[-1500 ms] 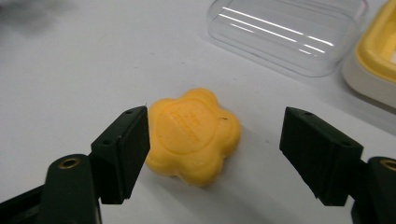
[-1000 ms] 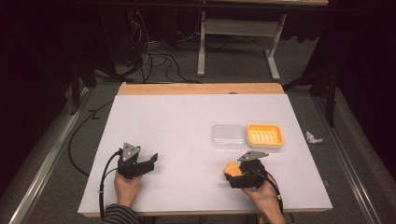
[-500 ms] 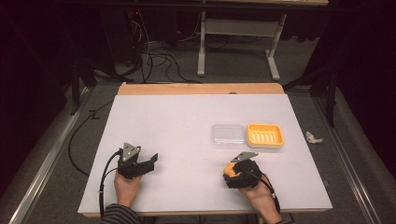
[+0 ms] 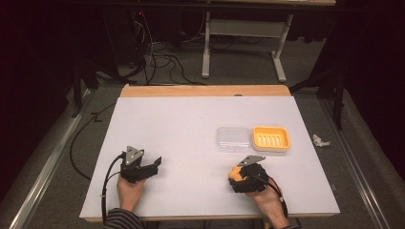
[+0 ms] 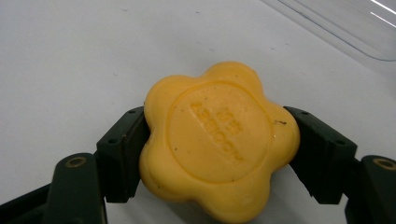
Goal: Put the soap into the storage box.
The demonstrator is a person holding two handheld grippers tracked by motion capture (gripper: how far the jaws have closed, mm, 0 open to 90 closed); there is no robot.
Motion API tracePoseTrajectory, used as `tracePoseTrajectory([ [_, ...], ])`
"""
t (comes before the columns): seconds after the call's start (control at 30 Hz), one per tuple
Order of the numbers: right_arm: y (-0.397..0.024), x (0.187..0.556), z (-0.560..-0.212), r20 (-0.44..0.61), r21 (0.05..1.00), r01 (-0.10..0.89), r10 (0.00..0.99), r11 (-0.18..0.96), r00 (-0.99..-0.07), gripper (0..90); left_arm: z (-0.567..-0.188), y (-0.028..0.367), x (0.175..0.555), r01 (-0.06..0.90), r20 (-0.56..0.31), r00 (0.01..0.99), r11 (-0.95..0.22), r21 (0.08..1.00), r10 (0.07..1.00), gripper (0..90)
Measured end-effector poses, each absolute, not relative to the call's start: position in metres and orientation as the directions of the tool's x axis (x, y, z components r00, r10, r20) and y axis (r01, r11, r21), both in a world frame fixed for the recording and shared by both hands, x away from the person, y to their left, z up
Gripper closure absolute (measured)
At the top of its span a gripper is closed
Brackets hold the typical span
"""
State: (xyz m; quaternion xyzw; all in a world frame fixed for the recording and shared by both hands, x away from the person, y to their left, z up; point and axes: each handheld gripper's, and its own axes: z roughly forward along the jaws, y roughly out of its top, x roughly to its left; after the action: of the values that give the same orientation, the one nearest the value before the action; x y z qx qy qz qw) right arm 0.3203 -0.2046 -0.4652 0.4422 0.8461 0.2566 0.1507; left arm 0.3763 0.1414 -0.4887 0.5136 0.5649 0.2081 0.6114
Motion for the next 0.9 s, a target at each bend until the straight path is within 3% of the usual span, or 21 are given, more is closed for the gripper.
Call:
tracePoseTrajectory([
  [0.9, -0.228, 0.316, -0.447, -0.057, 0.626, 0.632, 0.835, 0.457, -0.548, 28.0, -0.489, 0.142, 0.377, 0.326, -0.478, 0.269, 0.388, 0.862, 0.836, 23.9],
])
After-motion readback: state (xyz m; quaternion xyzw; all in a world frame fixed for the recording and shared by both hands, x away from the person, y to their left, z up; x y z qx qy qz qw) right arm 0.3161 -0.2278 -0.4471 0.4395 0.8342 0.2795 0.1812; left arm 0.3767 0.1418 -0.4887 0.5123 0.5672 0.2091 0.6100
